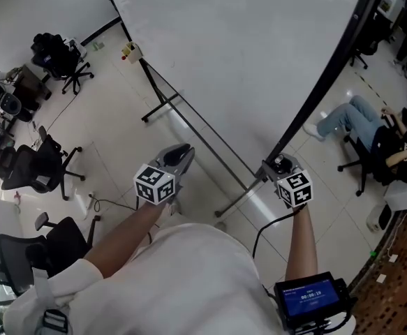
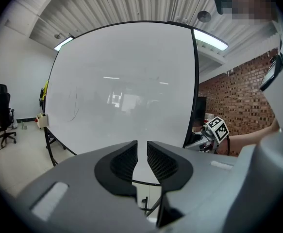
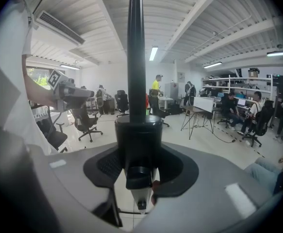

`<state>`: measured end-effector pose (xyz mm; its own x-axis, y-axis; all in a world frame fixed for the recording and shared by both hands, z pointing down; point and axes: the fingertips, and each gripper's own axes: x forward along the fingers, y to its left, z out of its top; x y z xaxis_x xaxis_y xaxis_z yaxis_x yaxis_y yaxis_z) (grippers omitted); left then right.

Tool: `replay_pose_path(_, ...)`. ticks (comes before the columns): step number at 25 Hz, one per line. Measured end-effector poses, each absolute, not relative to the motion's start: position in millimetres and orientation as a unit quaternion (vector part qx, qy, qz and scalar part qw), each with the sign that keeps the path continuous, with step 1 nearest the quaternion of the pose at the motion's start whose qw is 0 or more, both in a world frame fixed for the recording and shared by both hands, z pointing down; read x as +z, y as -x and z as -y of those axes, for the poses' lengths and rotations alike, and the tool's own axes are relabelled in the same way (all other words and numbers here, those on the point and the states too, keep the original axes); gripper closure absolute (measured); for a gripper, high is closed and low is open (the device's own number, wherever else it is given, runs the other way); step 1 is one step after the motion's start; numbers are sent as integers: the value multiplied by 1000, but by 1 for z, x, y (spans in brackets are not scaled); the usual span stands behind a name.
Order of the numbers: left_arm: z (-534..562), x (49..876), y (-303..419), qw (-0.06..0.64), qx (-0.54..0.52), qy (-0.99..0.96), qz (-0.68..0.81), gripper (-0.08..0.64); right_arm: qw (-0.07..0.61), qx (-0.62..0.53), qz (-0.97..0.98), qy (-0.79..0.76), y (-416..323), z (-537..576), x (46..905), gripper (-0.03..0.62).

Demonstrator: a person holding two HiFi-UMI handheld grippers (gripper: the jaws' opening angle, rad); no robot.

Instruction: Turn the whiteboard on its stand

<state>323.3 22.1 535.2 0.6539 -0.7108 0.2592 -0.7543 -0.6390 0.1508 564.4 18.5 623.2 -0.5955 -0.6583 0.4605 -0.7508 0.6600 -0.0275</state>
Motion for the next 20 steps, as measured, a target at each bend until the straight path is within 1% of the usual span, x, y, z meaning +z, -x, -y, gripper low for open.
replay_pose_path(20,-24,539,-340,128,85,-911,383,494,215,119,879,-409,-630,-51,625,407)
